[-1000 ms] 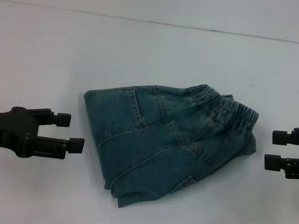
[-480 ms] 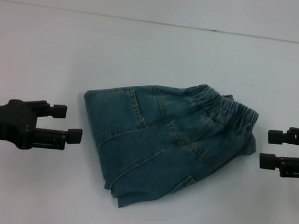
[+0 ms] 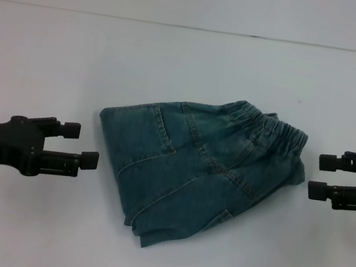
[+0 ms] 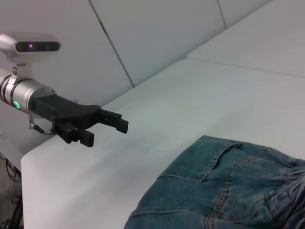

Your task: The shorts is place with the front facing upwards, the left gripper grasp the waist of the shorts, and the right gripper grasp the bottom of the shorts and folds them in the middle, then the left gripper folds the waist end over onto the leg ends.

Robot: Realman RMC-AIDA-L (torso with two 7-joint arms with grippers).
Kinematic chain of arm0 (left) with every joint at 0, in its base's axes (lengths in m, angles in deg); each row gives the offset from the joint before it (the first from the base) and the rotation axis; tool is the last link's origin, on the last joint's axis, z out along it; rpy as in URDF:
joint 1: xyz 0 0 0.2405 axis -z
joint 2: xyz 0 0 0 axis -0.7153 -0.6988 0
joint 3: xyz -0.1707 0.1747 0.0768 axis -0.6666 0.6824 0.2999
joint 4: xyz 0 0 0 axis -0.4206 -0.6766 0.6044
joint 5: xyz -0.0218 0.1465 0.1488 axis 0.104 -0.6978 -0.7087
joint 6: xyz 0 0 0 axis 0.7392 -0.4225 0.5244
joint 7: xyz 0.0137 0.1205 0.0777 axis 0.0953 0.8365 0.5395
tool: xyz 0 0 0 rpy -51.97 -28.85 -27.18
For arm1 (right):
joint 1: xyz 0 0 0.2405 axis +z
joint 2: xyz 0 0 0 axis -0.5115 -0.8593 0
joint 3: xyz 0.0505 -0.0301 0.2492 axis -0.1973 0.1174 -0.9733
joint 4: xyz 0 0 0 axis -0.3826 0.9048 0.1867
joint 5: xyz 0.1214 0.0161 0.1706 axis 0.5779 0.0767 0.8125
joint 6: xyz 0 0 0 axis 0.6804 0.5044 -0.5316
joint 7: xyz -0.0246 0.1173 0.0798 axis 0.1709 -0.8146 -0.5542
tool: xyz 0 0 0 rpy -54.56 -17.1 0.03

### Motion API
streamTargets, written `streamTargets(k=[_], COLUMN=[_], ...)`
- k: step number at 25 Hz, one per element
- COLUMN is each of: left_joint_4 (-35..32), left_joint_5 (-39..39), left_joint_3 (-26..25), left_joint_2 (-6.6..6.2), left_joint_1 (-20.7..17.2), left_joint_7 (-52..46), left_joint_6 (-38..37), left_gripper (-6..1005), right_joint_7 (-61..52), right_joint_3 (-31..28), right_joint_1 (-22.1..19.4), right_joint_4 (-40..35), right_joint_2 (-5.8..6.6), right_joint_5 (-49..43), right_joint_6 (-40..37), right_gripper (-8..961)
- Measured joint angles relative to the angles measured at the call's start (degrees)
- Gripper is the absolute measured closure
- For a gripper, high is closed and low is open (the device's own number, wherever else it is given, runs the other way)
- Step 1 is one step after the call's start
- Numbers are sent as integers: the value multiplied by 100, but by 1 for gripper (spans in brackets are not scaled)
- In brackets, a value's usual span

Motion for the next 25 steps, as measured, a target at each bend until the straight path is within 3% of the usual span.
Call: streamTargets(k=[25], left_joint_4=[-201], left_joint_5=[13], left_joint_3=[2], left_joint_2=[53], left_joint_1=[28], left_joint_7=[-134], left_joint_6=[-142], left_gripper=[76], right_joint_7=[56], right_joint_3=[2], right_joint_1=[-46], right_joint_4=[-3], right_joint_2=[-22], right_joint_5=[1], right_joint_6=[62], right_gripper=[101])
